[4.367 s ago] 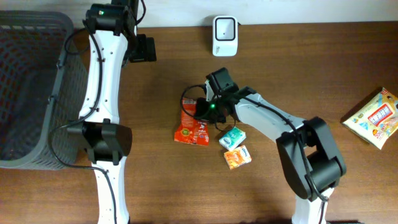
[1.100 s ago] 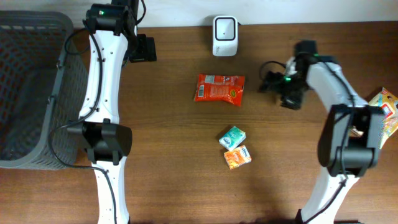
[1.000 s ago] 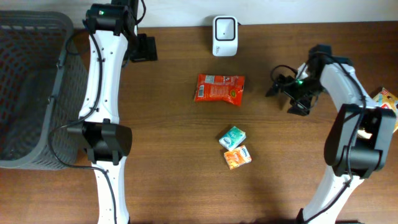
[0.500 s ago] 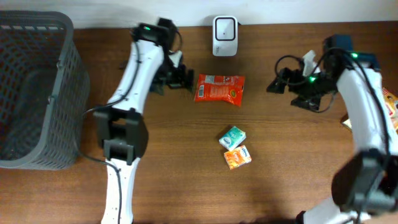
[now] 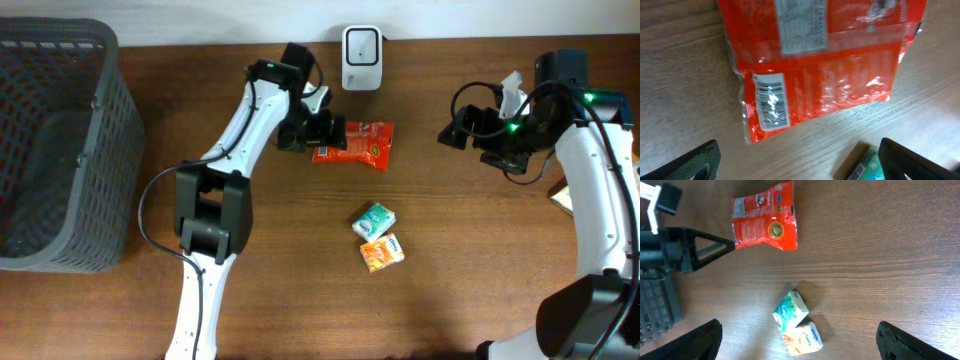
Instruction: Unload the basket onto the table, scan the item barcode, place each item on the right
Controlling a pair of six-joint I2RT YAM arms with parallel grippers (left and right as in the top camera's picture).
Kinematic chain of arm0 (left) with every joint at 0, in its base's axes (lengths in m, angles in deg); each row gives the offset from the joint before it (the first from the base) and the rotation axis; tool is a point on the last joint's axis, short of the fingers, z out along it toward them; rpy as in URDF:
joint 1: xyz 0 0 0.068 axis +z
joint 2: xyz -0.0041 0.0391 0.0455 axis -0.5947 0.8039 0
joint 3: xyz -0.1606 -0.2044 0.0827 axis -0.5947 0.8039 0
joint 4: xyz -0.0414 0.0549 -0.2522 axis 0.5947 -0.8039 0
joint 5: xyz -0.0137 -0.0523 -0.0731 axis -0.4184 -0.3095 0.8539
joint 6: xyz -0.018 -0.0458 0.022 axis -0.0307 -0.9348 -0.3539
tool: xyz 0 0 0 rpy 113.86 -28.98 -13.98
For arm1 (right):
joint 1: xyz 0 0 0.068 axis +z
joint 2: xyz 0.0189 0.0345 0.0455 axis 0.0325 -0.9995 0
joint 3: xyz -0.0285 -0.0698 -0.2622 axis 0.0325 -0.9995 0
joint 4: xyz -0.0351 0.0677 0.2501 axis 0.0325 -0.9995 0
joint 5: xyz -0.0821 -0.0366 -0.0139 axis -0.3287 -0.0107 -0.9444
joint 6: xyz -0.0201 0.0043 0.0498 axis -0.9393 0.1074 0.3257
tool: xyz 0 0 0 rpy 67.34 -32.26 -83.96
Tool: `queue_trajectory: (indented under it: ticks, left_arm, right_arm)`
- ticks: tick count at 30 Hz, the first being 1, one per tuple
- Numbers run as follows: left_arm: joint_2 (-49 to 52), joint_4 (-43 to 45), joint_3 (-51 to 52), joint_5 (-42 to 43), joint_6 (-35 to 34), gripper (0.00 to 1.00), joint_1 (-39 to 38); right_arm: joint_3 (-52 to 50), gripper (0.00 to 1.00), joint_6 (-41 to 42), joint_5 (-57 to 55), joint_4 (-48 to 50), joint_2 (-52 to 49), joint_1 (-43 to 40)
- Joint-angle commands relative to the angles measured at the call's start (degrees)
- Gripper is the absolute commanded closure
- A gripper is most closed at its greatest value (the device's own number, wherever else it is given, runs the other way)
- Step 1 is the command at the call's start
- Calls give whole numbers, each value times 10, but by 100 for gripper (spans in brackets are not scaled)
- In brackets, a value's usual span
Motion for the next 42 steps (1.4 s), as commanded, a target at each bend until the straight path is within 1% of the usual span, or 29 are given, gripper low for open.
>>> queue_trajectory:
  ticks: [1,5,7,9,10,11,13,14,16,17,18,19,22,23,25,26,29,33,36,38,42]
  left_arm:
    - [36,3,14,151,84,1,35]
    - [58,-1,14,161,84,1,35]
    - [76,6,14,164,84,5,30]
    - [92,21,14,184,84,12,29]
    - [100,32,14,198,83,21,29]
    - [106,41,14,206,83,27,29]
    - [116,61,14,210,83,46,29]
    - [118,67,14,210,83,49,29]
    - [120,81,14,204,83,49,29]
    - [120,89,14,193,83,50,29]
    - [120,96,14,180,83,58,29]
    - [120,100,14,168,74,62,29]
    - [120,108,14,104,27,81,29]
    - [120,110,14,82,9,83,29]
    - [120,116,14,80,4,84,29]
    - [120,121,14,80,4,90,29]
    - [120,129,14,80,4,100,29]
    - [113,127,13,80,4,100,34]
    - [89,116,8,75,4,100,42]
    - [64,107,8,50,4,100,45]
    - [4,80,8,-46,5,100,44]
  right_arm:
    - [4,2,-5,-7,2,-3,1]
    - [4,1,-5,-7,2,-3,1]
    - [4,2,-5,-7,2,-3,1]
    - [4,2,-5,-7,2,-3,1]
    - [4,2,-5,-7,2,-3,1]
    - [4,1,-5,-7,2,-3,1]
    - [4,2,-5,-7,2,-3,1]
    - [4,1,-5,-7,2,-3,1]
    - [4,2,-5,-7,2,-3,1]
    - [4,2,-5,-7,2,-3,1]
    - [4,1,-5,-7,2,-3,1]
    - [4,2,-5,-7,2,-3,1]
    - [4,1,-5,-7,2,-3,1]
    - [4,2,-5,-7,2,-3,1]
    - [4,2,-5,-7,2,-3,1]
    - [4,1,-5,-7,2,-3,1]
    - [4,2,-5,-7,2,-3,1]
    - [4,2,-5,-7,2,-3,1]
    - [4,2,-5,-7,2,-3,1]
    - [4,2,-5,-7,2,-3,1]
    - [4,2,-5,-7,2,-3,1]
